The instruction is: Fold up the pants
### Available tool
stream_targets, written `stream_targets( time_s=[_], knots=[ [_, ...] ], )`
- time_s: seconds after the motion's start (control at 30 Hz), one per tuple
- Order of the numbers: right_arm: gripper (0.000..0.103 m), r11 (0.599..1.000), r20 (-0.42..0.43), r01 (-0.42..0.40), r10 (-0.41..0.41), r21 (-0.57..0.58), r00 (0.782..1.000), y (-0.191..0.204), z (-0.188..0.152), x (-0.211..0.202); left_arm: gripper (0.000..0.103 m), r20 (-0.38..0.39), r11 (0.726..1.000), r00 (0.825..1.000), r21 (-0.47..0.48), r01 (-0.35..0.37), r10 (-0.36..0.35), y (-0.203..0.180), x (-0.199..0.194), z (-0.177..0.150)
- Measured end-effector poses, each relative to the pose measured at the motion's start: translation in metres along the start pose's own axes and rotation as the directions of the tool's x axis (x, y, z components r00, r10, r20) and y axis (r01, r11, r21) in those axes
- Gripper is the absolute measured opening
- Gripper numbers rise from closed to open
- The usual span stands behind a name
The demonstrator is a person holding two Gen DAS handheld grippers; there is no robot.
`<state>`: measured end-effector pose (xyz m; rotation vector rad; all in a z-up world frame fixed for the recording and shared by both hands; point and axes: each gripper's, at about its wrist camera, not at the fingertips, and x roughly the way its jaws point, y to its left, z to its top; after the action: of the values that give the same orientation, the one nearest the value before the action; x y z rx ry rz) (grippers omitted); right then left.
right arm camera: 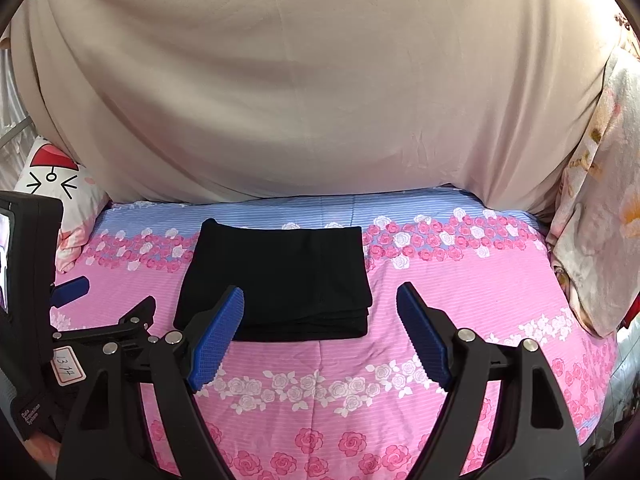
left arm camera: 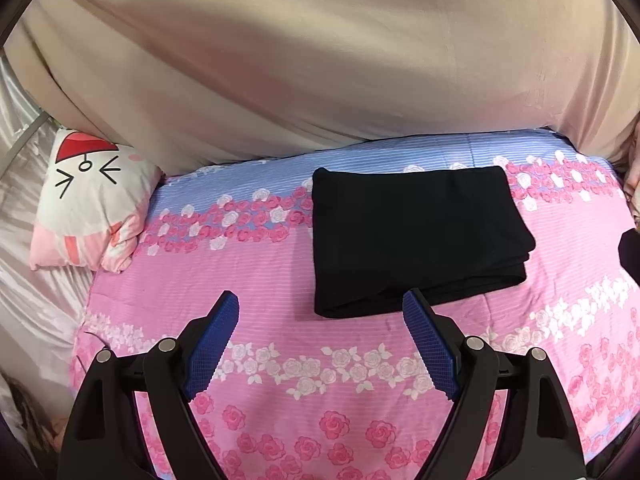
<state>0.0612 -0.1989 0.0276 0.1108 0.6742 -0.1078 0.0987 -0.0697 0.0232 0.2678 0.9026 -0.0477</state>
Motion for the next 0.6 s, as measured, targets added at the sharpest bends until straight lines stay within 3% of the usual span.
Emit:
stream_targets(
  time_s=[0.17, 0.6],
  knots=[
    [0.077, 1.0, 0.0, 0.008, -0.008, 0.002, 1.0, -0.0013, 0.0003, 0.001, 0.086, 0.021, 0.999, 0.999, -0.013, -0.041, 0.041, 0.0005, -0.0029, 0.002],
    [0.077, 1.0, -0.002, 0.022, -0.022, 0.011, 1.0, -0.0065, 0.0019, 0.0038, 0.086, 0.08, 0.999, 0.996, -0.01, -0.034, 0.035, -0.0035, -0.0081, 0.0028]
  ],
)
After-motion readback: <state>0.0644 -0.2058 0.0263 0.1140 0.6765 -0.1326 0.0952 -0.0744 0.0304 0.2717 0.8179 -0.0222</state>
